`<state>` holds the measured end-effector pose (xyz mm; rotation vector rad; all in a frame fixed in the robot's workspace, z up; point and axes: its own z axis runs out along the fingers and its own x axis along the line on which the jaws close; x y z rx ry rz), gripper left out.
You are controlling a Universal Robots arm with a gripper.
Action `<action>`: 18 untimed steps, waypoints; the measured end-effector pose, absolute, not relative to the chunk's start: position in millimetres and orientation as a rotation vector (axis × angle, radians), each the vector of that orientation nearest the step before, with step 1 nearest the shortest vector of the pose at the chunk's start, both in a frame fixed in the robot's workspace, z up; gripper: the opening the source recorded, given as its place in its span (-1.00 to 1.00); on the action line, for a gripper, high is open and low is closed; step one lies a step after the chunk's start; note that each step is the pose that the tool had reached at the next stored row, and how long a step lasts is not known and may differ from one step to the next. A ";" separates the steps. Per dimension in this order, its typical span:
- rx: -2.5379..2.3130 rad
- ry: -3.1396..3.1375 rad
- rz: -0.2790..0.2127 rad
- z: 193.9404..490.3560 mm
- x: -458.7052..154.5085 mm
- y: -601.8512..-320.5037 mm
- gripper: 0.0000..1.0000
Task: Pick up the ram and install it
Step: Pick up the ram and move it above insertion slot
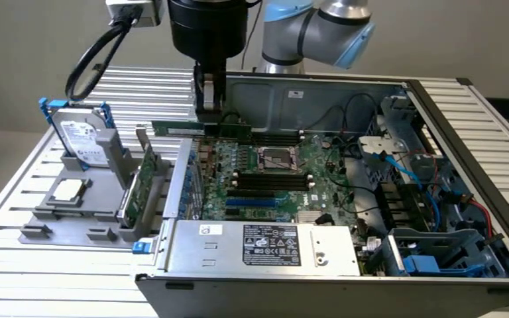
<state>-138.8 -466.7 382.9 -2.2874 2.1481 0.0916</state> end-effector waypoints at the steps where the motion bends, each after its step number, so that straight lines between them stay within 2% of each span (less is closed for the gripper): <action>1: -2.287 2.148 0.092 382.9 -135.3 -465.7 -0.72; 18: -2.287 2.148 0.092 382.8 -84.3 -438.1 -0.72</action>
